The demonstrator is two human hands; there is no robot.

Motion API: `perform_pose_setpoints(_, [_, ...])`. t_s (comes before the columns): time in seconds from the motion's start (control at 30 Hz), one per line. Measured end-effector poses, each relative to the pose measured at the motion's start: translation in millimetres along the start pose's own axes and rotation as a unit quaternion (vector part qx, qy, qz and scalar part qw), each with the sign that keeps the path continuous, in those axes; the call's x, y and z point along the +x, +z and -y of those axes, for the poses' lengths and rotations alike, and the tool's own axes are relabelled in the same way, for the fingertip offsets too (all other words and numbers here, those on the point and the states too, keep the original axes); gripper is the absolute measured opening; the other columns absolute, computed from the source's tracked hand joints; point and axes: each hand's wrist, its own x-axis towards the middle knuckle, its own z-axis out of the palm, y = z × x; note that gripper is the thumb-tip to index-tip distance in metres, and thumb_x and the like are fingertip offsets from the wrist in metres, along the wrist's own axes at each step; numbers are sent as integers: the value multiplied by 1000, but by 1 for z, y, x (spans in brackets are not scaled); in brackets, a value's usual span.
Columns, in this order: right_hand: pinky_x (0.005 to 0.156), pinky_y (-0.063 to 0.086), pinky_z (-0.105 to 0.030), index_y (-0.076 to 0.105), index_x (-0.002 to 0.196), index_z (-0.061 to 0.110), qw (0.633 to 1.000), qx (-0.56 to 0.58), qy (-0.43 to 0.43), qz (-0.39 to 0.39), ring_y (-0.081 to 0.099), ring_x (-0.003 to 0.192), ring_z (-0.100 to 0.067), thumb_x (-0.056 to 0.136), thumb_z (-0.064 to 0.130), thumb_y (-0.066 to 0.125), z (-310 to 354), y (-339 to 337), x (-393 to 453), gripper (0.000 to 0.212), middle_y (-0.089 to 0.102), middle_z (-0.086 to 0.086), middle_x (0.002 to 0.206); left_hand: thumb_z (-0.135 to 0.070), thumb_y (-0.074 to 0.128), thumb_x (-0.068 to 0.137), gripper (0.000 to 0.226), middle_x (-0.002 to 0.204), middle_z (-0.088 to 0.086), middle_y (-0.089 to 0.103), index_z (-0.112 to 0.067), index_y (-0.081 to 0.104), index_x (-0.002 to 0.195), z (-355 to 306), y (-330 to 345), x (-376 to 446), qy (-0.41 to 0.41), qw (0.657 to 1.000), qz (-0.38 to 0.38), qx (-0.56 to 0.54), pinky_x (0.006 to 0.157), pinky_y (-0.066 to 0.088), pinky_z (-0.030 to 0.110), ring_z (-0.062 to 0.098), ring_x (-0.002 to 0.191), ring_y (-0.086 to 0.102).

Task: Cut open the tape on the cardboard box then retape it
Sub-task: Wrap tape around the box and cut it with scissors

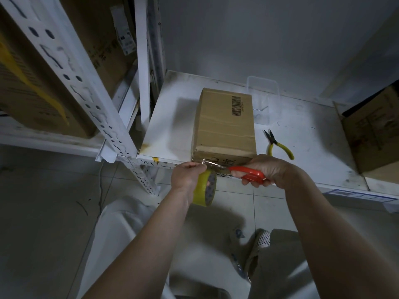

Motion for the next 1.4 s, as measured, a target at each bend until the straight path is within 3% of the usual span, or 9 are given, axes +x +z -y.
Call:
perform_pose_setpoints(0.33, [42, 36, -17, 69, 99, 5, 998, -52, -24, 2, 48, 46, -9, 73, 30, 75, 21, 11, 7, 36, 64, -3, 66, -5, 73, 78, 9, 79, 14, 67, -7, 65, 80, 0, -4, 5, 1, 1000, 9, 2, 38, 50, 21, 21, 53, 59])
perform_pose_setpoints(0.4, [42, 37, -18, 69, 96, 8, 997, -62, -39, -2, 48, 45, -8, 75, 27, 74, 24, 11, 4, 29, 63, -4, 66, -7, 74, 78, 9, 80, 12, 68, -9, 65, 80, 2, -5, 7, 4, 1000, 6, 6, 46, 55, 25, 22, 59, 61])
perform_pose_setpoints(0.5, [43, 40, -16, 69, 94, 12, 996, -64, -62, 4, 48, 43, -5, 78, 20, 72, 26, 11, 2, 19, 62, -3, 65, -10, 76, 77, 13, 78, 3, 67, -16, 64, 72, 5, -4, 10, 19, 1000, -12, 19, 78, 56, 33, 21, 74, 63])
perform_pose_setpoints(0.73, [46, 41, -16, 70, 86, 8, 995, -65, -81, -3, 50, 51, -7, 82, 13, 69, 20, 5, 4, 7, 60, -6, 71, -13, 78, 73, 17, 77, 2, 65, -19, 64, 66, 12, -8, 9, 16, 998, -32, 56, 81, 51, 32, 22, 77, 60])
perform_pose_setpoints(0.87, [79, 41, -25, 60, 75, 28, 966, -248, -16, 70, 52, 85, -14, 81, 33, 70, 19, -4, 5, 13, 56, 5, 84, -12, 76, 75, 17, 72, -3, 64, -20, 65, 65, 20, -9, 6, 37, 997, -35, 62, 83, 50, 32, 16, 72, 58])
perform_pose_setpoints(0.97, [91, 38, -30, 59, 84, 23, 937, -330, 66, 89, 52, 98, -17, 74, 44, 73, -2, -11, 10, 27, 57, 2, 96, -13, 73, 76, 14, 80, 3, 68, -21, 66, 69, 22, -7, 7, 63, 993, -59, 79, 88, 53, 36, 21, 80, 62])
perform_pose_setpoints(1.1, [83, 44, -32, 60, 86, 13, 941, -298, 151, -52, 56, 86, -20, 71, 39, 77, -47, -26, 18, 35, 58, -5, 88, -12, 70, 80, 19, 85, 3, 66, -23, 61, 67, 26, -4, 8, 72, 992, -79, 72, 91, 51, 36, 25, 87, 62])
perform_pose_setpoints(1.27, [84, 51, -40, 59, 97, 12, 915, -63, 194, -348, 60, 86, -26, 73, 48, 70, -81, -13, 37, 44, 61, -6, 85, -10, 63, 83, 10, 88, 10, 68, -17, 63, 76, 34, -1, 10, 97, 984, -116, 95, 75, 45, 28, 29, 85, 63])
perform_pose_setpoints(1.4, [86, 52, -42, 54, 115, 6, 895, -15, 150, -420, 58, 99, -29, 79, 53, 62, -63, 10, 63, 60, 56, -11, 105, -14, 60, 87, 7, 114, 9, 67, -17, 65, 84, 37, -2, 14, 161, 965, -109, 175, 92, 45, 31, 27, 109, 61])
